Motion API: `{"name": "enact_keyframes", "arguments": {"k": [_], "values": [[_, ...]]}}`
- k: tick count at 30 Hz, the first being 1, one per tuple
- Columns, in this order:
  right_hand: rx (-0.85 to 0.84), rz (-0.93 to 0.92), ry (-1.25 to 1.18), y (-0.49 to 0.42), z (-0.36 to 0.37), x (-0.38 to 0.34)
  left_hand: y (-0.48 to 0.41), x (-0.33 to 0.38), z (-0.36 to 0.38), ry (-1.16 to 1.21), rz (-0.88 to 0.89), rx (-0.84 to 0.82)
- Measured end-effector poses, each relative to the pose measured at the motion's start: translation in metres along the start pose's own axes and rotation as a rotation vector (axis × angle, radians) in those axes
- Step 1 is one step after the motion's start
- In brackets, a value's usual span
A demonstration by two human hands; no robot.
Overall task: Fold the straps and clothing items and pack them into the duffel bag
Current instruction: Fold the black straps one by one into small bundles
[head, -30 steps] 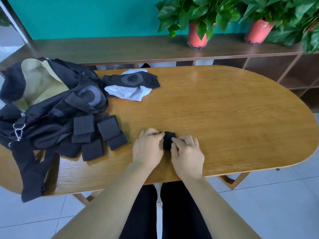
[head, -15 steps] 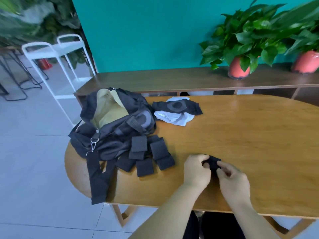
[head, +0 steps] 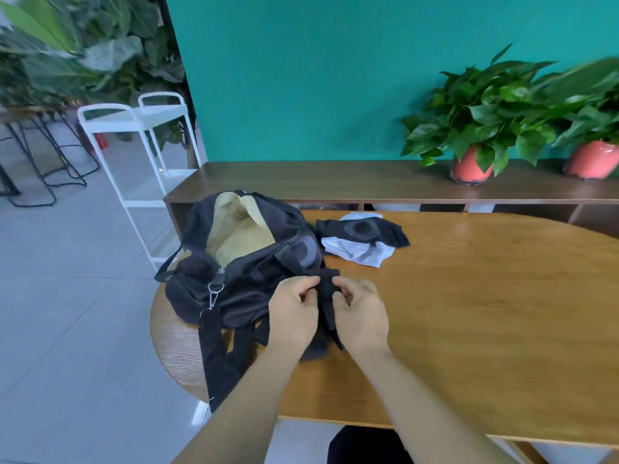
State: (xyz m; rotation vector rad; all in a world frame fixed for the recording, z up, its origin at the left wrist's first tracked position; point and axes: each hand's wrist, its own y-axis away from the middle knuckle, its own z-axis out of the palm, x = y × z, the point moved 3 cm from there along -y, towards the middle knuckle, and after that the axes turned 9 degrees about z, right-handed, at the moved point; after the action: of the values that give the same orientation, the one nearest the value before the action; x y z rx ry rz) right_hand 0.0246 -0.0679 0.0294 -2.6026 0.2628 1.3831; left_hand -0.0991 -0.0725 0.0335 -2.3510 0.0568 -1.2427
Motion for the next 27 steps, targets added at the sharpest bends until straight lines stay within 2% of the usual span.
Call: {"name": "enact_keyframes", "arguments": {"k": [4, 7, 13, 17, 27], "values": [[-0.084, -0.039, 0.293, -0.008, 0.027, 0.002, -0.002, -0.029, 0.003, -0.152, -0.036, -0.188], [-0.142, -0.034, 0.370, -0.009, 0.034, 0.012, 0.003, -0.042, 0.005, -0.262, -0.055, -0.268], [-0.093, -0.085, 0.266, -0.013, 0.023, 0.016, 0.006, -0.036, -0.001, -0.279, 0.057, -0.100], [-0.050, -0.086, 0.169, -0.016, 0.013, 0.023, 0.004, -0.030, -0.002, -0.266, 0.105, -0.065], [0.015, 0.066, 0.122, -0.054, -0.040, 0.068, -0.013, 0.008, 0.044, -0.282, 0.186, -0.137]]}}
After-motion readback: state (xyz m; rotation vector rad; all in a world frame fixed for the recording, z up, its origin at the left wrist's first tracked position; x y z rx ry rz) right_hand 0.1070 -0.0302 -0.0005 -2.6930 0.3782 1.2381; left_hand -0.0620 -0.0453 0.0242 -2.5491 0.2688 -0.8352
